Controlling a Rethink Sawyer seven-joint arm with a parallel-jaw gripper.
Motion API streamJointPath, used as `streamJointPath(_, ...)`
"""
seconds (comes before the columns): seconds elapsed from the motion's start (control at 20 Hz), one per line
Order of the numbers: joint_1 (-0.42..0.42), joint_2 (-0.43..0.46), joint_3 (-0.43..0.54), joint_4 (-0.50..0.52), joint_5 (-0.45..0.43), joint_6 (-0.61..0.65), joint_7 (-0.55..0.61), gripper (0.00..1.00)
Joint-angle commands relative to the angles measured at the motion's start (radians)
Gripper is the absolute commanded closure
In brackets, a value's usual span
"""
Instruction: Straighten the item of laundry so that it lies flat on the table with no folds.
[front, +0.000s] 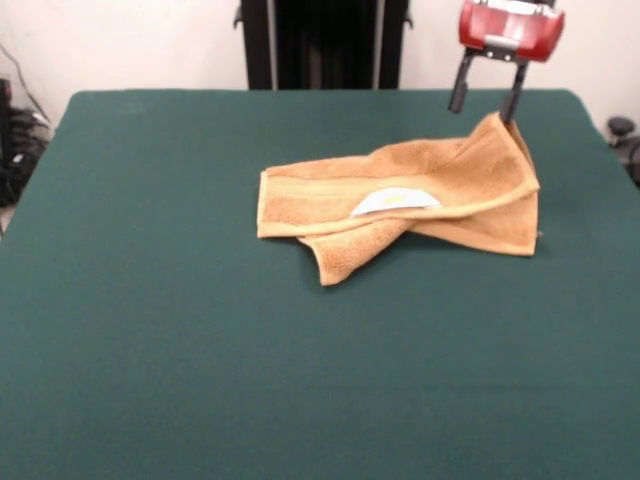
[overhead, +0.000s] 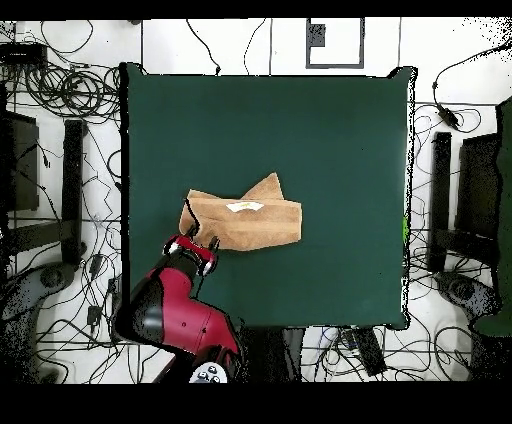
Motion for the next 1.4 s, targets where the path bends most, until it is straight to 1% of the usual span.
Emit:
streamJointPath(0.05, -0.081, -0.091, 0.047, -0.091, -0.059, 0.244, 0.048, 0.00)
streamJointPath(0.1, -0.083, -0.119, 0.020, -0.128, -0.065, 0.325, 0.007, 0.00)
streamJointPath(0.15, -0.072, -0.140, -0.019, -0.167, -0.067, 0.387, -0.019, 0.00)
streamJointPath(0.2, -0.050, -0.148, -0.072, -0.219, -0.073, 0.475, -0.041, 0.00)
streamJointPath(0.35, 0.003, -0.154, -0.200, -0.359, -0.117, 0.685, -0.035, 0.00)
streamJointPath(0.45, 0.011, -0.161, -0.234, -0.429, -0.158, 0.784, -0.011, 0.00)
streamJointPath(0.55, 0.014, -0.167, -0.259, -0.490, -0.193, 0.850, 0.012, 0.00)
streamJointPath(0.75, -0.051, -0.208, -0.212, -0.590, -0.252, 0.990, -0.007, 0.00)
streamJointPath(0.85, -0.104, -0.225, -0.165, -0.632, -0.271, 1.033, -0.047, 0.00)
streamJointPath(0.95, -0.167, -0.231, -0.113, -0.670, -0.287, 1.031, -0.098, 0.00)
streamJointPath(1.0, -0.202, -0.226, -0.085, -0.705, -0.290, 1.059, -0.122, 0.00)
streamJointPath(1.15, -0.273, -0.192, -0.030, -0.824, -0.317, 1.159, -0.173, 0.00)
streamJointPath(1.25, -0.304, -0.166, -0.003, -0.905, -0.336, 1.231, -0.179, 0.00)
streamJointPath(1.4, -0.333, -0.133, 0.027, -1.001, -0.345, 1.325, -0.147, 0.00)
